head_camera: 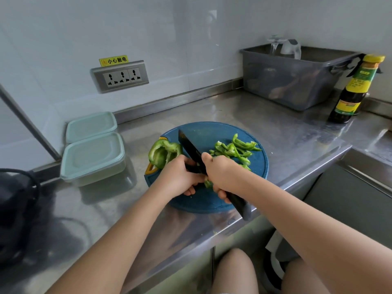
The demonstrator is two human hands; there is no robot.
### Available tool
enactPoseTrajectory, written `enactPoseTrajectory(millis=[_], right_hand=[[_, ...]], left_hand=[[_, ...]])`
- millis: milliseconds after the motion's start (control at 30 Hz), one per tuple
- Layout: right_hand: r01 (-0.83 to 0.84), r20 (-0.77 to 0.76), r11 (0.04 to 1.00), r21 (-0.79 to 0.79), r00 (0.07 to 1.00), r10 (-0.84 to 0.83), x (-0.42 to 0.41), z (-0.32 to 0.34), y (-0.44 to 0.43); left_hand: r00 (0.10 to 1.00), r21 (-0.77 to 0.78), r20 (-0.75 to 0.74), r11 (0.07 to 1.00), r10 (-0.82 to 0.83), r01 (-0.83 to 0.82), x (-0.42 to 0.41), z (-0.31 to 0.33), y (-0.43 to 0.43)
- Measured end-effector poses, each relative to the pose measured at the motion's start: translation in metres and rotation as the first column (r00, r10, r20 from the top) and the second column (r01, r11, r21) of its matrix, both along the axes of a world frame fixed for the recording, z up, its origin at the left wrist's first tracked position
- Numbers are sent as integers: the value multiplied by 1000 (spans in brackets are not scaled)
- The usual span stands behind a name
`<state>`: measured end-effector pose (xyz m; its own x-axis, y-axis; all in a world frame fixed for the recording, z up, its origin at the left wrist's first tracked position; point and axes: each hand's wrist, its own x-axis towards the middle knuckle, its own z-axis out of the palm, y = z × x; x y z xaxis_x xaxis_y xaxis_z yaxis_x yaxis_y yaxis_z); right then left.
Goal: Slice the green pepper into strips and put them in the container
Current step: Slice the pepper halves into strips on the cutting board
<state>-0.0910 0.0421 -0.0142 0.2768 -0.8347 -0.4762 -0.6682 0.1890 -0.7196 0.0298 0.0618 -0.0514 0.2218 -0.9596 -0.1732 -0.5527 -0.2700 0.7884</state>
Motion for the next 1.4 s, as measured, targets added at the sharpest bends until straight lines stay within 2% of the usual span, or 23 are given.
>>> enactPoseTrajectory(millis=[67, 100, 133, 267, 400, 500, 600, 700, 767, 867, 933, 1000, 1067, 1167, 1267, 1333, 1400], right_hand=[[28, -115, 980, 199, 993, -5, -2, 2, 0], [23, -121, 970, 242, 993, 7, -3, 1, 1], [8, -137, 976, 219, 990, 23, -6, -3, -3], [7, 35, 976, 219, 999, -15, -34, -3, -5], [-17, 170, 958, 288, 985, -34, -51, 6, -7], [-61, 263, 940, 337, 964, -32, -60, 11, 5], [-90, 300, 913, 397, 953, -37, -65, 7, 24], [-93, 317, 891, 444, 946, -60, -67, 1, 41], [-80, 337, 885, 458, 937, -89, -68, -3, 48], [-50, 360, 885, 463, 923, -136, -70, -11, 54], [-41, 365, 883, 467, 919, -151, -70, -14, 56], [-42, 362, 889, 456, 921, -142, -69, -16, 53], [-35, 363, 906, 421, 922, -133, -69, -15, 43], [6, 357, 926, 378, 922, -152, -75, -7, 21], [37, 357, 933, 357, 918, -173, -82, 3, 3], [33, 374, 941, 337, 912, -166, -83, 8, -1], [6, 394, 947, 321, 908, -139, -80, 9, 2]], left_hand=[[1000, -14, -9, 1000, 0, 0, 1, -1, 1], [1000, -26, 0, 1000, -5, 5, 0, -2, 1], [1000, -38, 11, 999, -9, 10, 0, -2, 1], [1000, -43, -4, 999, -10, 10, 0, -3, 1], [992, -66, -127, 997, 28, -36, 2, 3, 2], [993, -278, 5, 954, 120, -114, 9, 13, 2], [960, -495, 72, 846, 269, -200, 24, 24, 2], [889, -609, 216, 767, 404, -201, 35, 22, 1], [856, -631, 287, 757, 430, -168, 38, 17, 0], [858, -506, 373, 852, 352, -130, 43, 11, -3], [897, -357, 363, 927, 253, -117, 47, 10, -4], [927, -260, 346, 964, 147, -56, 52, 8, -4], [948, -220, 312, 975, 63, 8, 58, 9, -5], [987, -103, 150, 992, -56, 72, 73, 15, -3], [986, -17, 84, 989, -146, 148, 87, 17, 0], [984, -7, 105, 989, -147, 149, 89, 15, 1], [966, -28, 230, 991, -120, 130, 85, 12, -1]])
